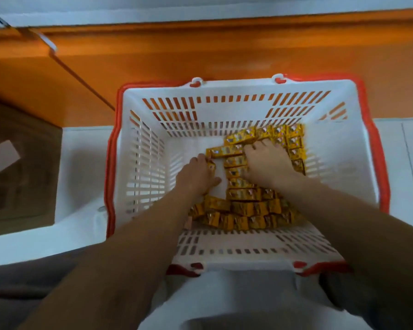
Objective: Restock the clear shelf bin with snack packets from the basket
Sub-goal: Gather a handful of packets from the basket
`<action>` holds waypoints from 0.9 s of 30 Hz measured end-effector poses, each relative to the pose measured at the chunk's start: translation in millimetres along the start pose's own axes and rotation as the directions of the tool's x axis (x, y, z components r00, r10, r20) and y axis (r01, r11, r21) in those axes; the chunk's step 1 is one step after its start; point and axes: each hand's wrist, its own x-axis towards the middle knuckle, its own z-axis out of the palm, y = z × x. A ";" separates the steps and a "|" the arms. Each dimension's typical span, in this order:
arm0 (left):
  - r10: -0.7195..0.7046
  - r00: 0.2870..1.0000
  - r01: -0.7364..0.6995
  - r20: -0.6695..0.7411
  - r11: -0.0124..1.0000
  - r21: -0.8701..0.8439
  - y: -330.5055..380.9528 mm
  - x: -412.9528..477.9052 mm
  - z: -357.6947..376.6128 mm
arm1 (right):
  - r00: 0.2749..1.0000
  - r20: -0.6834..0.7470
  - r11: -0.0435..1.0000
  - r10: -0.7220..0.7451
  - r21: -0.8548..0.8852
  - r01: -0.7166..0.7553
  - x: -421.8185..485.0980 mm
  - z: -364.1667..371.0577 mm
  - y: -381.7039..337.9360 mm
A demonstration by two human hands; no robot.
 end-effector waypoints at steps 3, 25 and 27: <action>0.031 0.999 -0.031 -0.036 1.000 0.001 0.3 6.6 1.4 | 0.999 0.036 0.999 0.010 0.044 -0.011 0.9 -3.4 -3.2; 0.314 0.938 -0.299 -0.145 0.947 0.113 -3.8 27.8 -8.2 | 0.993 -0.116 0.871 -0.003 0.488 0.060 -2.8 2.4 12.5; 0.267 0.958 -0.260 -0.107 0.963 0.077 -9.8 29.1 -6.1 | 0.987 -0.162 0.852 0.020 0.519 0.068 -3.4 0.0 13.4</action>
